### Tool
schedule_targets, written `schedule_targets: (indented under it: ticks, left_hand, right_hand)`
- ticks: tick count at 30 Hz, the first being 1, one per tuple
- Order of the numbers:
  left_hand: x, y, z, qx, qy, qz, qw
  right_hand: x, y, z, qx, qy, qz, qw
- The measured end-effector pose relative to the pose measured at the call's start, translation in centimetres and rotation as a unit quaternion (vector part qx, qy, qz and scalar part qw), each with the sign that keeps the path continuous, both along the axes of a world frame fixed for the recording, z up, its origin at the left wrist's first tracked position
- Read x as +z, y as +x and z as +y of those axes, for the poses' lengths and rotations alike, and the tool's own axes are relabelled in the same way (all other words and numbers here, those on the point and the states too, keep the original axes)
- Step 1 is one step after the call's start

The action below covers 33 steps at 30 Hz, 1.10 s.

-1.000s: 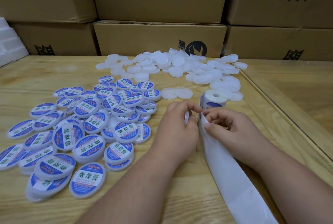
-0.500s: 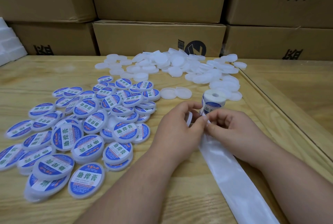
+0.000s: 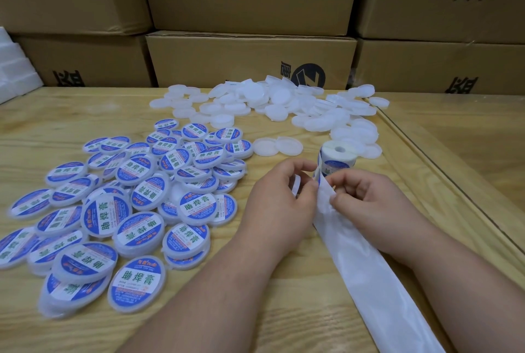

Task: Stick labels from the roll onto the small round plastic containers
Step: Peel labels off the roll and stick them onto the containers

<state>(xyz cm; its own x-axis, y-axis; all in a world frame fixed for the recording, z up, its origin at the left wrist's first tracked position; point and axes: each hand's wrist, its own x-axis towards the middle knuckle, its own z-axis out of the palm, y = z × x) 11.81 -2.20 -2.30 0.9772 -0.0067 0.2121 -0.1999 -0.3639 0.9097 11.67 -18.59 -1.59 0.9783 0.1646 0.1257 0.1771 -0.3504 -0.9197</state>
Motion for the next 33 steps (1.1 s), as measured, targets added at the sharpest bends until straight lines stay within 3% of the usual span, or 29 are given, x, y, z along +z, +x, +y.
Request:
schedule_targets:
  ticks: [25, 33]
  left_hand:
    - [0.0, -0.1, 0.0, 0.004, -0.016, -0.013, 1.000]
    - [0.4, 0.1, 0.4, 0.108, -0.150, -0.016, 0.983]
  right_hand:
    - [-0.3, 0.0, -0.3, 0.002, 0.000, -0.018, 1.000]
    - [-0.2, 0.1, -0.2, -0.013, 0.059, 0.017, 0.998]
